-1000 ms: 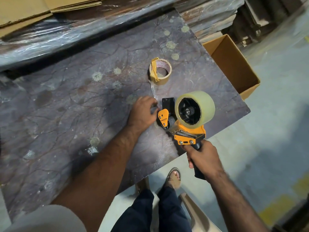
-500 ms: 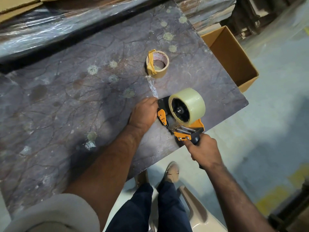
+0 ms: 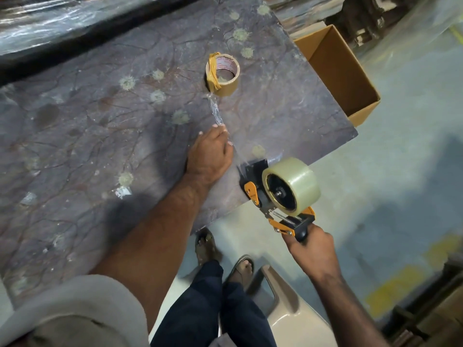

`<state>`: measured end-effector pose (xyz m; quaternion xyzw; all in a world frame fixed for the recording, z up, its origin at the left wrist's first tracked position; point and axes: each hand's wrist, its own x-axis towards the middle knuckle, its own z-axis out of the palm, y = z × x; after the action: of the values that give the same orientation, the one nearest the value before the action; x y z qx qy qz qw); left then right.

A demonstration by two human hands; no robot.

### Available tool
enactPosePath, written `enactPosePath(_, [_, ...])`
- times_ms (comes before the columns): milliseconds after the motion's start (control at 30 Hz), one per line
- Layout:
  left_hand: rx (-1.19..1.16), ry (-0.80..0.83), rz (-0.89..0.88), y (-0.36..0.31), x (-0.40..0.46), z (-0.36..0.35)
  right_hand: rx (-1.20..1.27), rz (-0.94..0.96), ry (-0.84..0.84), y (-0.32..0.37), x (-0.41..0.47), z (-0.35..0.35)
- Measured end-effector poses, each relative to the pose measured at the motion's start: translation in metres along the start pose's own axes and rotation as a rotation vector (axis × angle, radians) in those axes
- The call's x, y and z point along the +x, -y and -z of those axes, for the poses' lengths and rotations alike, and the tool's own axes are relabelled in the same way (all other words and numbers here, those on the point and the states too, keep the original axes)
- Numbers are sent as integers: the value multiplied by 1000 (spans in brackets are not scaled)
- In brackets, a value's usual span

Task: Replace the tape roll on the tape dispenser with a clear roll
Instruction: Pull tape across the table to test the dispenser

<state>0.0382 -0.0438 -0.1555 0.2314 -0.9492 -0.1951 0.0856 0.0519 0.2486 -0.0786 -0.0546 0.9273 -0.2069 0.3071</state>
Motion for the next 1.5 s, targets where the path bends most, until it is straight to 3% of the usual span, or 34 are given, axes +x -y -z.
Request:
enactPosePath(200, [217, 330, 73, -21, -15, 7, 36, 28, -8, -17, 5, -1])
enactPosePath(400, [180, 325, 149, -29, -17, 0, 43, -14, -13, -51, -1, -7])
enactPosePath(533, [135, 447, 210, -33, -13, 14, 69, -48, 14, -53, 14, -7])
enactPosePath(667, [250, 516, 201, -49, -15, 12, 251, -148, 95, -62, 15, -14])
enactPosePath(833, [242, 490, 252, -60, -13, 7, 803, -290, 321, -68, 10, -26])
enactPosePath(933, [259, 501, 256, -61, -11, 7, 896, -295, 373, -68, 8, -29])
enactPosePath(1067, [260, 486, 256, -61, -11, 5, 783, -258, 346, -70, 11, -30])
enactPosePath(1267, [275, 451, 267, -59, -13, 1, 286, -118, 200, -71, 29, -23])
enactPosePath(1500, [256, 473, 302, -63, -13, 3, 121, -97, 243, -67, 45, -19])
